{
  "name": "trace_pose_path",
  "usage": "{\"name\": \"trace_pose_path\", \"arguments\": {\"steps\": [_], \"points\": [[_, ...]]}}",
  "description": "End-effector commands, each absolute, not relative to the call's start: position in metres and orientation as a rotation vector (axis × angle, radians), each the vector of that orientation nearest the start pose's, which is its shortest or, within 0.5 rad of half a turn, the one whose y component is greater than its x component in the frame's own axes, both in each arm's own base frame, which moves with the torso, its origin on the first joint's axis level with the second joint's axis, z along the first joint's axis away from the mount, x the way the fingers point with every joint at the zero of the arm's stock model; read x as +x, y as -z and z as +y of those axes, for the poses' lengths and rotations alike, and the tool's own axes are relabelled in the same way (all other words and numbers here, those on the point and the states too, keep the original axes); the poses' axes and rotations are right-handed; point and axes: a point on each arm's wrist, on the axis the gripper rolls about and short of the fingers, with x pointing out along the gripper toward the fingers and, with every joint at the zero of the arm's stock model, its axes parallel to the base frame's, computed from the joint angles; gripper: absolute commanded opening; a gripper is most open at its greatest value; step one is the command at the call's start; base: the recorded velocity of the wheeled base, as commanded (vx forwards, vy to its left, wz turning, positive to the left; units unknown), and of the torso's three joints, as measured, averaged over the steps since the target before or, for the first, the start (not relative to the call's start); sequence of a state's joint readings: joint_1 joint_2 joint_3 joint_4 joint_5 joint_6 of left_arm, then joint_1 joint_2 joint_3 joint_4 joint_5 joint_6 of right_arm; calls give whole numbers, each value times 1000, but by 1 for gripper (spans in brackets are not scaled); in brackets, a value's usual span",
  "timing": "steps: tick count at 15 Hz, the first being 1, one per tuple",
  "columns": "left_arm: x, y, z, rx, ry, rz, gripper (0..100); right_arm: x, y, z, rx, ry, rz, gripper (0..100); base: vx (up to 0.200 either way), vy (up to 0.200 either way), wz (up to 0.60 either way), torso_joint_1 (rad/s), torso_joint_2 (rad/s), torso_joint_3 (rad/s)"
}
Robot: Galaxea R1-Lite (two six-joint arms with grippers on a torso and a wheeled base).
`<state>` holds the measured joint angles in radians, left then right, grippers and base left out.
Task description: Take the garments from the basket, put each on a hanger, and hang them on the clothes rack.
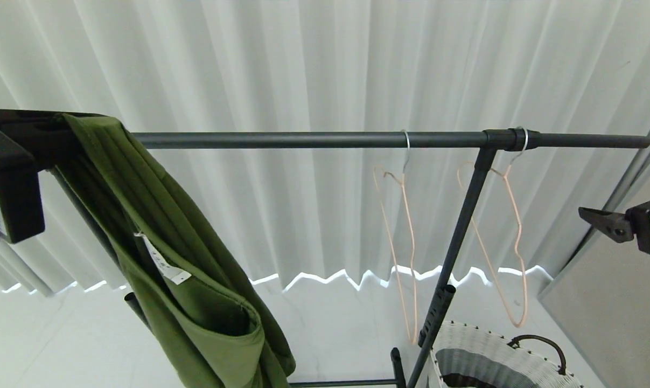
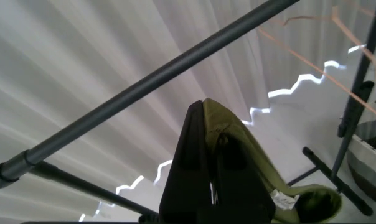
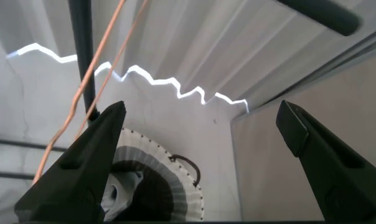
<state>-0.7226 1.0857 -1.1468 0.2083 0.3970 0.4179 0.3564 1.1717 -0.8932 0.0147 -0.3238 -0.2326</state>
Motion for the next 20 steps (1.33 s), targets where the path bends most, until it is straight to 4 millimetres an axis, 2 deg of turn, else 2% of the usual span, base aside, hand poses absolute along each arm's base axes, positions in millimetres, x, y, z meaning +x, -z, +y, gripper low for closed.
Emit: {"name": "trace_pose_path", "arguments": {"steps": [1,7,13,16,20], "points": [[103,-336,-79,492,347,57,0,165,-266,55,-338,-73,292,100,0,0,0,0,0,0],[104,-332,-80,498,350,69,0,172,-261,59,-347,-86,320,100,0,0,0,-8,15,13],[103,-329,-80,504,351,78,0,174,-258,61,-353,-95,329,100,0,0,0,-198,470,260],[103,-329,-79,502,351,78,0,178,-268,69,-297,-229,227,100,0,0,0,-199,481,281],[101,-329,-77,498,350,72,0,184,-277,75,-260,-242,191,100,0,0,0,-45,121,73]]}}
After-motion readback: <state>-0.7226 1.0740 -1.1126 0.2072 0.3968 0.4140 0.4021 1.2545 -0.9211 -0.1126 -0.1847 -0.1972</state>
